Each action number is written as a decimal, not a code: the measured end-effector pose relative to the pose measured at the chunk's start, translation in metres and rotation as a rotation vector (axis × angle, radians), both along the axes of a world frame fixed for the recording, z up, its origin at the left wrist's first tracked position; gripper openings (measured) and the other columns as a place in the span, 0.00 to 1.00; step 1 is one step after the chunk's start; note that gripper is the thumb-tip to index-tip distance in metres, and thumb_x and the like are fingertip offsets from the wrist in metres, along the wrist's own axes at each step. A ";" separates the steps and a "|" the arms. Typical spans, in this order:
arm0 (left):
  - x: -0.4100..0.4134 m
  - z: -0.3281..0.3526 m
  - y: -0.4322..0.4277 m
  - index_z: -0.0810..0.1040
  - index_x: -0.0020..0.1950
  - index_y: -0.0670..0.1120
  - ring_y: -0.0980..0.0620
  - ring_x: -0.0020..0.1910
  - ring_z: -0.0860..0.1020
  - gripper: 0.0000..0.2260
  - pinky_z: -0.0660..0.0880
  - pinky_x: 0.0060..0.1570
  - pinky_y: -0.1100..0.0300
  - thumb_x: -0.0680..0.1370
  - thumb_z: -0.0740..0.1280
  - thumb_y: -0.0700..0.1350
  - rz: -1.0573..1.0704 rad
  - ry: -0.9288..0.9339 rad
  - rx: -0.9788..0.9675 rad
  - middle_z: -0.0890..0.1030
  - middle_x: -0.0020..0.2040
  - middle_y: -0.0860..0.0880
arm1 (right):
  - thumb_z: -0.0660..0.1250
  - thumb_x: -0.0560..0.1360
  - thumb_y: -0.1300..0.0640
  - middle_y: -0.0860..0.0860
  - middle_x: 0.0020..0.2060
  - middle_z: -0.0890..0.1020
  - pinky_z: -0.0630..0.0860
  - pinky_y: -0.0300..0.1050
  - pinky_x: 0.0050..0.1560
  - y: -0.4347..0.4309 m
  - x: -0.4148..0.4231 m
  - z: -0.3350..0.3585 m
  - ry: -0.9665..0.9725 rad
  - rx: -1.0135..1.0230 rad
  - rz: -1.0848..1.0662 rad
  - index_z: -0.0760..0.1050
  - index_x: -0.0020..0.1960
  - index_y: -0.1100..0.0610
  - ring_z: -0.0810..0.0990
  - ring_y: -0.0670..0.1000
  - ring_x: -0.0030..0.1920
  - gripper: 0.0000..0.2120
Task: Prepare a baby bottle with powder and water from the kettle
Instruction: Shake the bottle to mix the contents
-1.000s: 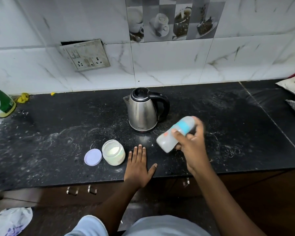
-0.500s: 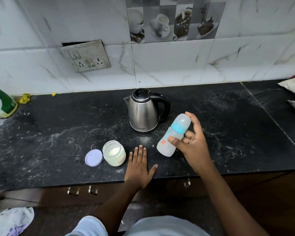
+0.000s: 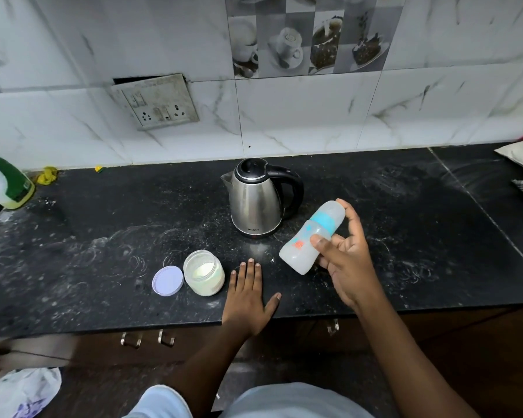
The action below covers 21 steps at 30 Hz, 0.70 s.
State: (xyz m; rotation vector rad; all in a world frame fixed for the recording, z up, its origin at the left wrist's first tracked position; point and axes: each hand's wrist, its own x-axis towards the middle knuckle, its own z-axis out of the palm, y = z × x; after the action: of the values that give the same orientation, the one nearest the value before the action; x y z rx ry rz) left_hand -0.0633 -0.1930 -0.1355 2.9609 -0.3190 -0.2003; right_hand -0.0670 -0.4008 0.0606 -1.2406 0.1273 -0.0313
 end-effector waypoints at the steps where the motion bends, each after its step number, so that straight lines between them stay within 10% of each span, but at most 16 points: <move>1: 0.000 0.000 0.000 0.45 0.86 0.42 0.43 0.86 0.41 0.43 0.39 0.82 0.44 0.81 0.44 0.71 0.000 -0.002 -0.001 0.45 0.87 0.42 | 0.75 0.72 0.68 0.58 0.56 0.86 0.82 0.60 0.60 0.001 0.000 0.000 -0.005 -0.010 -0.002 0.65 0.76 0.42 0.85 0.58 0.57 0.41; 21: 0.000 0.000 0.000 0.44 0.86 0.42 0.43 0.85 0.40 0.42 0.38 0.82 0.44 0.82 0.44 0.71 -0.002 -0.004 0.013 0.44 0.87 0.42 | 0.75 0.72 0.72 0.58 0.57 0.86 0.83 0.53 0.57 0.004 0.001 0.005 -0.062 -0.080 -0.025 0.65 0.77 0.43 0.86 0.58 0.58 0.42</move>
State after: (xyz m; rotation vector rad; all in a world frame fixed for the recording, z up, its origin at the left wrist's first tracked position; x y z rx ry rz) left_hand -0.0628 -0.1930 -0.1351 2.9746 -0.3224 -0.1980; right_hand -0.0658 -0.3964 0.0655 -1.3166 0.0885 -0.0965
